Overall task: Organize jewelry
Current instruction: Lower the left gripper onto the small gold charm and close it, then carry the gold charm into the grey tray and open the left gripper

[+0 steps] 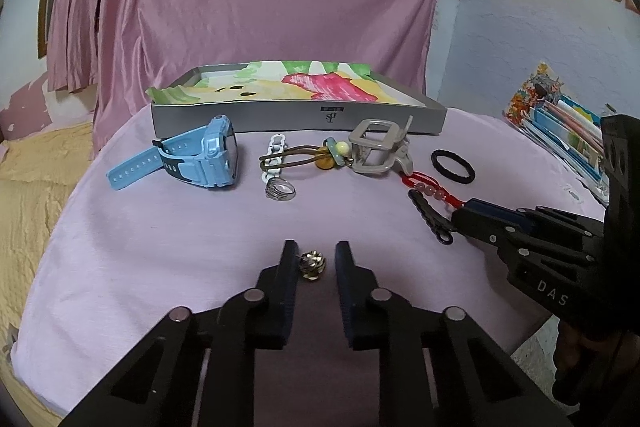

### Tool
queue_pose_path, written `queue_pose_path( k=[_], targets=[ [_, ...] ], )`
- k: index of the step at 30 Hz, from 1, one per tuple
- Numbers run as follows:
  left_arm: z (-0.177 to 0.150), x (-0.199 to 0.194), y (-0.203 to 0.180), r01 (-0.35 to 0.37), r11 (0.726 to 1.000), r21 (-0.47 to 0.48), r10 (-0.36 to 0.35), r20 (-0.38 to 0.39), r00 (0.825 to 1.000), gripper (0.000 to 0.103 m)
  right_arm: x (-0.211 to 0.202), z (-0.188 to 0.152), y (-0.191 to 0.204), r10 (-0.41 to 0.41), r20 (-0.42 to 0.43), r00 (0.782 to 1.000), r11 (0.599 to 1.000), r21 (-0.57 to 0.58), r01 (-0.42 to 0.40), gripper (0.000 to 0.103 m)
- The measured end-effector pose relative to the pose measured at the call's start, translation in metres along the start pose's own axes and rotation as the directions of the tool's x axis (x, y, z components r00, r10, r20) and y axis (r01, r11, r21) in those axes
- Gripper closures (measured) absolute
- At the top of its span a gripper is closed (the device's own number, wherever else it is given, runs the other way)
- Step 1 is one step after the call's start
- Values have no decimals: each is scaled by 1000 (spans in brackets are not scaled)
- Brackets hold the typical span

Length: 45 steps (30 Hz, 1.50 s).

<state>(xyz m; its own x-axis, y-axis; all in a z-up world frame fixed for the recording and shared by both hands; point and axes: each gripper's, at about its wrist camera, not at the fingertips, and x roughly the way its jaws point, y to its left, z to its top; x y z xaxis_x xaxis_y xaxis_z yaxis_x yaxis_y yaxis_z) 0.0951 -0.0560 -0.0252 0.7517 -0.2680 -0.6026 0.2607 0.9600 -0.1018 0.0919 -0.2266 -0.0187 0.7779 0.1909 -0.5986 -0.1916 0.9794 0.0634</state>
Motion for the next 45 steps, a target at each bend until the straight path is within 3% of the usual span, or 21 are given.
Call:
queue_pose_path(
  k=[13, 22, 34, 41, 45],
  targets=[
    [-1, 0, 3, 38, 999, -29, -37, 13, 999, 90, -3, -6, 3, 67, 26, 997, 998, -6, -66, 92],
    [10, -5, 5, 56, 998, -33, -54, 59, 997, 90, -19, 3, 6, 85, 102, 991, 996, -28, -83, 92],
    [100, 9, 24, 97, 995, -40, -90, 149, 985, 91, -12, 92, -15, 84, 200, 976, 995, -72, -71, 92],
    [146, 52, 47, 99, 991, -88, -90, 106, 990, 90, 43, 140, -25, 127, 115, 985, 992, -30, -125, 92],
    [160, 83, 62, 87, 985, -149, -84, 27, 996, 90, 73, 149, -27, 129, 46, 991, 992, -20, -128, 92]
  ],
)
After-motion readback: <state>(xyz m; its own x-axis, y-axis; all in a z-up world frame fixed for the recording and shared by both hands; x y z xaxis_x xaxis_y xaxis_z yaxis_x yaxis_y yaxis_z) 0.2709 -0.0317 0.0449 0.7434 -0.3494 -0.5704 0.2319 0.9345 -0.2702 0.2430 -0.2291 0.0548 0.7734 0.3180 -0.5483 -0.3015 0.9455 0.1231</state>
